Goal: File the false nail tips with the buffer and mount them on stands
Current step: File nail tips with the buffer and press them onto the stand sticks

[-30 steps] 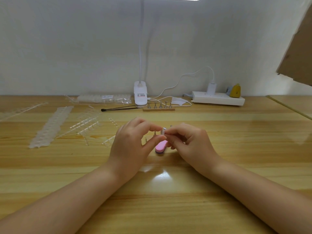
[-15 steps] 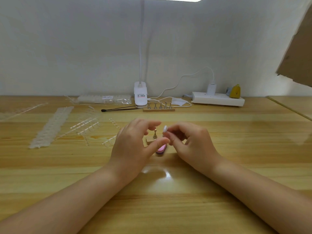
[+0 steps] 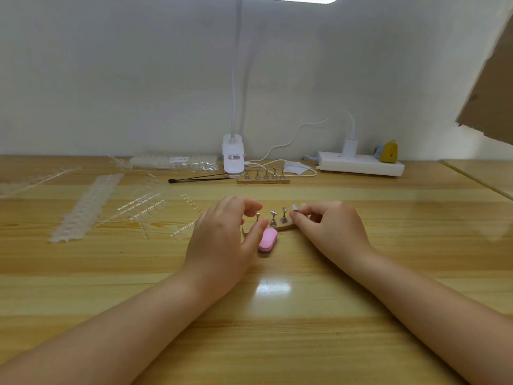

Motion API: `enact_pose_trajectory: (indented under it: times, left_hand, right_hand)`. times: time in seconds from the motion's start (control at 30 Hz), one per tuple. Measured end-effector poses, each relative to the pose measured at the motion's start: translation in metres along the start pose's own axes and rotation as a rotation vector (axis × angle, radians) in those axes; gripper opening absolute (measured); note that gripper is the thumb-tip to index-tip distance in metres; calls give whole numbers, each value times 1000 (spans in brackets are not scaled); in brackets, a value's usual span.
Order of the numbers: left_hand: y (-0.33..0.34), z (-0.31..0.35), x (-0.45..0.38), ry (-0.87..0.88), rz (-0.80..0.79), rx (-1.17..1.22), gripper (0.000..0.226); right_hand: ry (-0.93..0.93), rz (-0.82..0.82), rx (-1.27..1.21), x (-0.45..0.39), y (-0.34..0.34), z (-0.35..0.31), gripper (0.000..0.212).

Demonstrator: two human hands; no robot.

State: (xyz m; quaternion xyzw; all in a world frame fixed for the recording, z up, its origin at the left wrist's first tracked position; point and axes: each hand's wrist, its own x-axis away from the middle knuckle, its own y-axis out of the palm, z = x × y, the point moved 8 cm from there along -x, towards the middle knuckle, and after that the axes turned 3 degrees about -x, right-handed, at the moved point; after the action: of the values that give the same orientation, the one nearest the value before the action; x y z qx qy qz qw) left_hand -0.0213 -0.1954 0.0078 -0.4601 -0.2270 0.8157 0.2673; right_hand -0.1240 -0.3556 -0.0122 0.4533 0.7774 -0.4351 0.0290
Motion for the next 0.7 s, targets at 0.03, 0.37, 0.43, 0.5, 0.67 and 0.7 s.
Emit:
enact_pose_trajectory:
  times: [0.03,0.37,0.43,0.5,0.67,0.7]
  left_hand:
    - [0,0,0,0,-1,-12,16]
    - [-6,-44,-19,-253,-345,-990,33]
    - [-4,-52,-17,-273,-437,-1052,30]
    - [1,-55,-15,-255,-494,-1056,26]
    - [0,-54,-19,-214,-456,-953,8]
    - [-1,-56,-21,-214,-437,-923,8]
  right_hand:
    - [12,-24,41,0,2,0,17]
    - [47,-24,136,2,-1,1,23]
    - [46,-21,175,4,-1,0,23]
    - [21,-23,212,7,-1,-5,21]
    - [-64,-5,213,12,-2,-20,20]
    - [-75,-2,201,14,-2,-22,21]
